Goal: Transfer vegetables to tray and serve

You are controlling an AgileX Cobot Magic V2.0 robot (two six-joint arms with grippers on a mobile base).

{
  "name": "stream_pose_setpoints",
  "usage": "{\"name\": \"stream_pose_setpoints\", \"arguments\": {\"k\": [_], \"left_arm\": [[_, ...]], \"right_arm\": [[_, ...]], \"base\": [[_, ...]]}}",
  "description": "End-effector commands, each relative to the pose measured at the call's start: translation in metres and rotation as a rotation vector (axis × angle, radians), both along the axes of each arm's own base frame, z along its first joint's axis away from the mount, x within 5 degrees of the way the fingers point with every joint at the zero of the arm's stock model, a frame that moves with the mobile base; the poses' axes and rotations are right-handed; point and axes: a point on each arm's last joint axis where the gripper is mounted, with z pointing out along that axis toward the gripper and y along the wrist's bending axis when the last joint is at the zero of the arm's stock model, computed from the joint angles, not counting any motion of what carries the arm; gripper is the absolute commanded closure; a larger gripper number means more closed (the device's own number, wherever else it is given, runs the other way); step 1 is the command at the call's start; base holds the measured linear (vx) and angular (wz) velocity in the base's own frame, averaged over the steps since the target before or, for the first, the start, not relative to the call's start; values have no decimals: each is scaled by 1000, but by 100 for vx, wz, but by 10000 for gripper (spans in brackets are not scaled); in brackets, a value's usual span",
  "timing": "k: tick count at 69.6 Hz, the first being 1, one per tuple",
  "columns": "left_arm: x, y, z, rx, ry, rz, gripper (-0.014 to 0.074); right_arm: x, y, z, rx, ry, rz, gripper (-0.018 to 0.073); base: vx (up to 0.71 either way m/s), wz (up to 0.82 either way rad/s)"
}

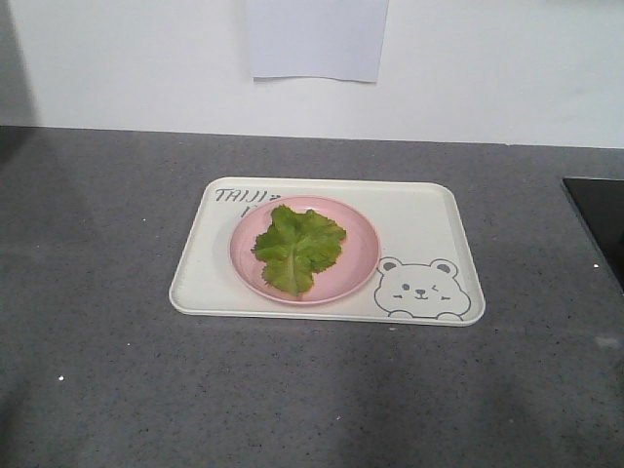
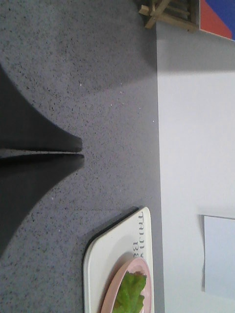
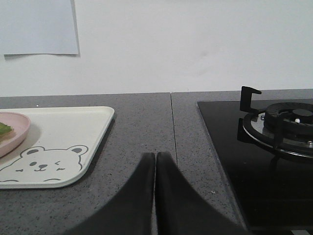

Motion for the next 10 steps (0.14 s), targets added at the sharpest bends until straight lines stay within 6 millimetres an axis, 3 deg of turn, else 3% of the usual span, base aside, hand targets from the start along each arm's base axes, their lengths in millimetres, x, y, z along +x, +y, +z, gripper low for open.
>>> {"name": "stream_pose_setpoints", "arguments": {"k": [1,10], "left_arm": [[0,0,-1,-13,-66,2,602],[0,0,-1,-13,-66,2,602]], "right_arm": [[0,0,2,-7,-62,0,562],[0,0,2,-7,-61,0,562]], "base": [[0,0],[0,0]]}}
